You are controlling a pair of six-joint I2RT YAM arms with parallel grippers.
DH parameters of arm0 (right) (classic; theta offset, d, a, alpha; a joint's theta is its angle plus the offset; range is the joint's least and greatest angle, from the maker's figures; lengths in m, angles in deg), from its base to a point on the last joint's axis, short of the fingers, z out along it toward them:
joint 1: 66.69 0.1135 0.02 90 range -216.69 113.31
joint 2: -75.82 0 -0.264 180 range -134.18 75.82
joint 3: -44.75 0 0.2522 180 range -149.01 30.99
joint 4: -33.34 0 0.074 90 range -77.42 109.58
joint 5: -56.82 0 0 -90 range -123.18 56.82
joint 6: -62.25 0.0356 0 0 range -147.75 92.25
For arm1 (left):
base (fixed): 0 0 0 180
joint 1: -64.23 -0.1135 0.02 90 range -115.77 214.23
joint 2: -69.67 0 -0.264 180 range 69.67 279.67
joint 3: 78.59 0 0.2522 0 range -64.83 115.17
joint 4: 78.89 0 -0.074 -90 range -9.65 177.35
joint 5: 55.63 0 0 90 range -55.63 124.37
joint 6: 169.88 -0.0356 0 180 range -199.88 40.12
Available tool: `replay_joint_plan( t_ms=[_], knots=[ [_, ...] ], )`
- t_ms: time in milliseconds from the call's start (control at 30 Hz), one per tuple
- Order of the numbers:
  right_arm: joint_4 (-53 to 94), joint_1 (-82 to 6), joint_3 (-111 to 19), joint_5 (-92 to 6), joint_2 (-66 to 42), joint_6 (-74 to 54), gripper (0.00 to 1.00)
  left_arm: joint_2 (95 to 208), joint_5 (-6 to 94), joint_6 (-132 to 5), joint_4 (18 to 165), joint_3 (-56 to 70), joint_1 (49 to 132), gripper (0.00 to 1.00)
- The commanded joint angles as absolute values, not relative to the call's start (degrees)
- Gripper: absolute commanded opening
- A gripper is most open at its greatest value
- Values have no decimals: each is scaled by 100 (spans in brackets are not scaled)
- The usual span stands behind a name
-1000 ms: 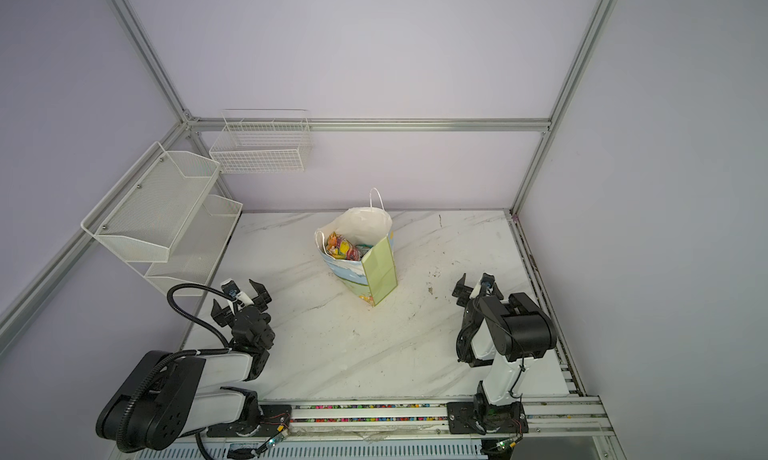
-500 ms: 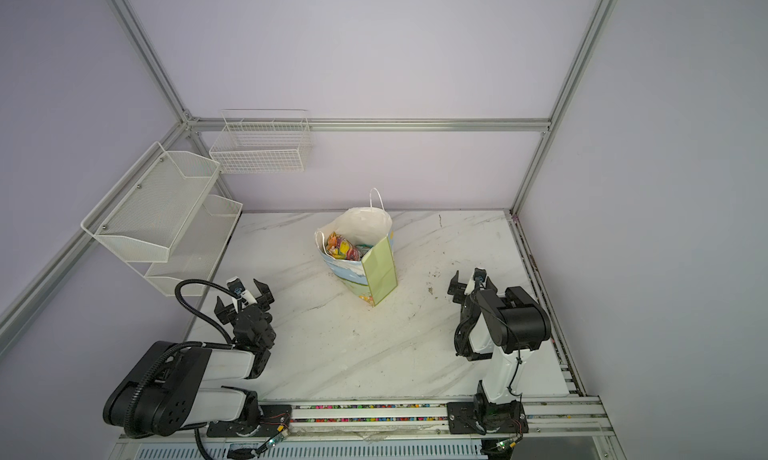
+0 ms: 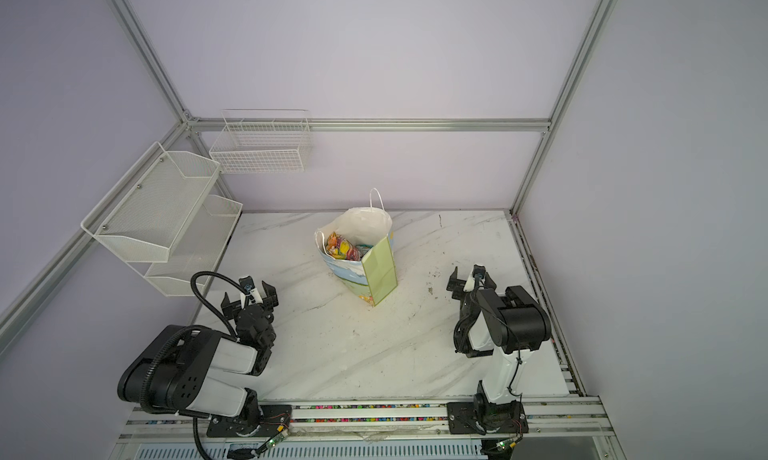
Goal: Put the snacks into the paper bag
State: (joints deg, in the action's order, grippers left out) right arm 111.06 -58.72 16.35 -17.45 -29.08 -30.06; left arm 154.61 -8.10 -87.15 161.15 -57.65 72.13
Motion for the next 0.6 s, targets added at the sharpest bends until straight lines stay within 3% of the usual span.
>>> replay_joint_plan(
  t_ms=[0,167,333,400,567],
  knots=[
    [12000,-5891,1549,-1753,-2789,-3149,97,15406,-691,-8886,16889,-5732,7179,100],
    [12008,-5887,1553,-1740,-2789,-3151,97,15129,-488,-8803,16642,-5801,7292,100],
    [11962,-5888,1534,-1730,-2789,-3150,97,14388,-396,-8048,15210,-5608,7312,100],
    [11934,-5888,1517,-1722,-2781,-3138,97,14439,177,-7863,15274,-5638,7237,100],
    [11887,-5887,1495,-1706,-2776,-3137,97,15330,91,-8046,16429,-5655,7232,100]
  ],
)
